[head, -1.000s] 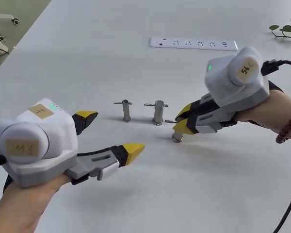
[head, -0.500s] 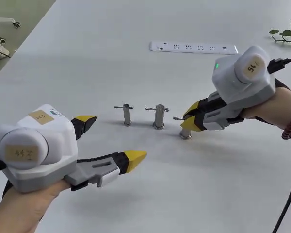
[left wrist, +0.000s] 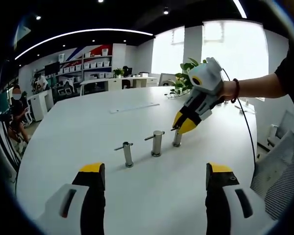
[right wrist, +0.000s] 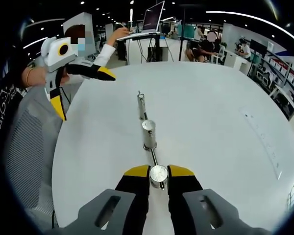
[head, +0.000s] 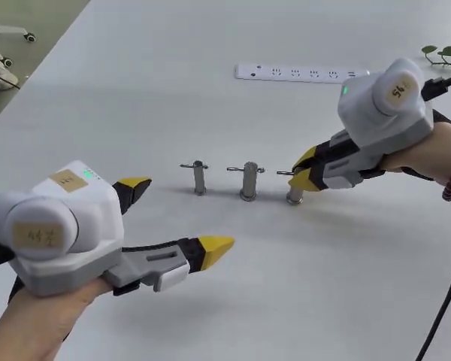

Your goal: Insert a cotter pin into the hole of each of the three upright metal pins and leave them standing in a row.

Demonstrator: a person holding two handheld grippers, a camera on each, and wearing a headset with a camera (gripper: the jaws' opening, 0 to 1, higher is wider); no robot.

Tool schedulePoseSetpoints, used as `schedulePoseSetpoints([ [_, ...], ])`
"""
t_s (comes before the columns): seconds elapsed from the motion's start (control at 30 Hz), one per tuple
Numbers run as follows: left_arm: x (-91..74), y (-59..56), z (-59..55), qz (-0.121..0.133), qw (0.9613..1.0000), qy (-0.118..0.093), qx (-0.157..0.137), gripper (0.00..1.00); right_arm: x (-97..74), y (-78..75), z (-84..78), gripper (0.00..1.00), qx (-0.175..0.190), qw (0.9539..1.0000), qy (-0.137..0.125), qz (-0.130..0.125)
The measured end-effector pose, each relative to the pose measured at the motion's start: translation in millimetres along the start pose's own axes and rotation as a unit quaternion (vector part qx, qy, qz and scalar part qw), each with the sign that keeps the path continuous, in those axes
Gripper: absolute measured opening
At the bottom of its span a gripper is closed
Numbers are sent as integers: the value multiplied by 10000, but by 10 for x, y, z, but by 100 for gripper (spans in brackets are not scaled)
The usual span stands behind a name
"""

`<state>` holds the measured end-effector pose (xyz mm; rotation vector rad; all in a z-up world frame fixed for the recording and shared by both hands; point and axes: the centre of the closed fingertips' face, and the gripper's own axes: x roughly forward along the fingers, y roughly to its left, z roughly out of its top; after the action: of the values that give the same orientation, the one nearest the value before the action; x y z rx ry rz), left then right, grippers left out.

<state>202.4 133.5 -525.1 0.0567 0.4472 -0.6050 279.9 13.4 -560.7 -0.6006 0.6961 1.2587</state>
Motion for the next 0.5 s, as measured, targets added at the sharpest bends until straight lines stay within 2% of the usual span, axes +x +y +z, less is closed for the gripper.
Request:
schedulePoseSetpoints([
  [0.3,22,18,15,-7,10000,-3,-3,86,8,-82,7,8,-7,10000,7,44],
  [0.5,28,27,25,-17,10000,-21,-26,86,17,-94,-3,8,-58,9998,32,200],
])
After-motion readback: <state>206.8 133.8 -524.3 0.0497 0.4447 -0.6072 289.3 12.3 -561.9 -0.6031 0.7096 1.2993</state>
